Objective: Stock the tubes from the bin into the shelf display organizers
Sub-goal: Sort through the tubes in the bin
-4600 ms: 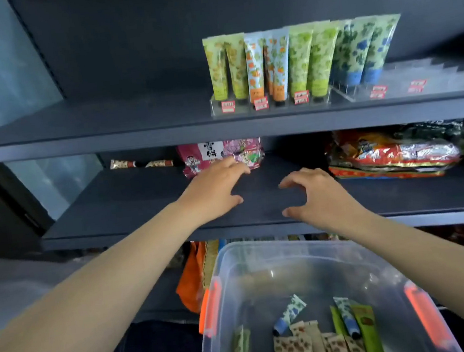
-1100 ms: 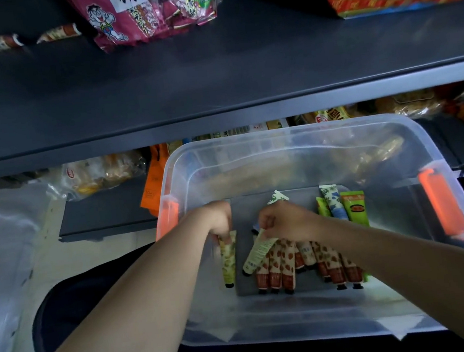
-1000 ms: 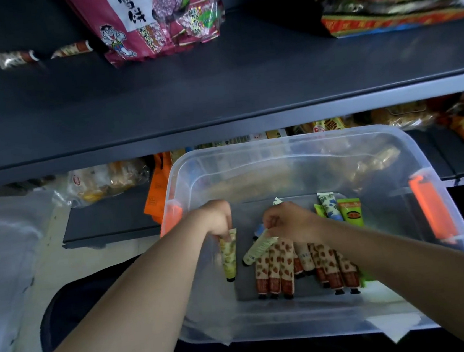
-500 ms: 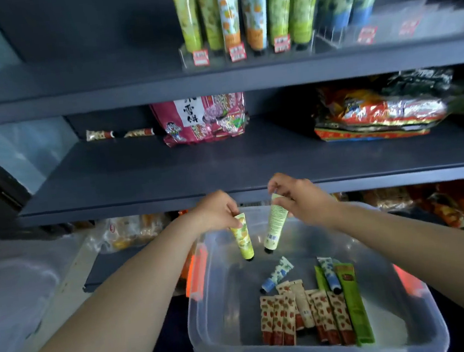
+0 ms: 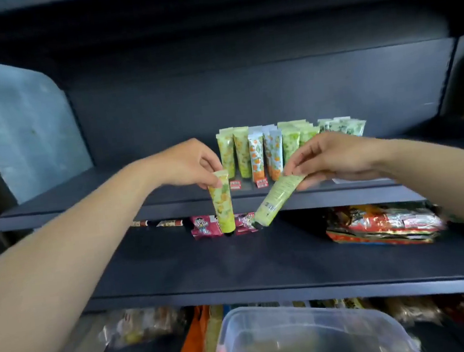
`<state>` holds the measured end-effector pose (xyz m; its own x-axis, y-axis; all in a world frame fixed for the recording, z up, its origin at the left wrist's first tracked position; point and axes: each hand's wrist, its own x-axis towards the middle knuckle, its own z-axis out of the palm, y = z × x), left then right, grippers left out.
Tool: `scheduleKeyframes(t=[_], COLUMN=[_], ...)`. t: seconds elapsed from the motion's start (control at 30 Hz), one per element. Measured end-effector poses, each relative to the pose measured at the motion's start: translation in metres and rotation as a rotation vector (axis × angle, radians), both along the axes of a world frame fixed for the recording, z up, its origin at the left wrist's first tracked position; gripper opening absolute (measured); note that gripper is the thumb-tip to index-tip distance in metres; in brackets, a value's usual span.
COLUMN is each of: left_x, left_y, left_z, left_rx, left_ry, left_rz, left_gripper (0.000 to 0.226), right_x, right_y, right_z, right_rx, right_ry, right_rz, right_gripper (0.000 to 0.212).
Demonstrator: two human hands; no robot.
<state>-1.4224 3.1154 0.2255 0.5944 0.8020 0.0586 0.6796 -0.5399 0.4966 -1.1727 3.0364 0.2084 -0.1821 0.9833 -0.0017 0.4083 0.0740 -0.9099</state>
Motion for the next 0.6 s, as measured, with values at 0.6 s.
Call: scheduleKeyframes(t=[0.6], left_x=[-0.015], left_y=[0.045], left_z=[0.061], left_rx=[0.088], left_ry=[-0.154], left_rz=[0.092], left_gripper=[0.008], right_x=[-0.039], right_y=[0.048], right_z=[0.098], right_rx=[0.426], right_ry=[-0.324], right_rz=[-0.016], right_gripper=[0.013])
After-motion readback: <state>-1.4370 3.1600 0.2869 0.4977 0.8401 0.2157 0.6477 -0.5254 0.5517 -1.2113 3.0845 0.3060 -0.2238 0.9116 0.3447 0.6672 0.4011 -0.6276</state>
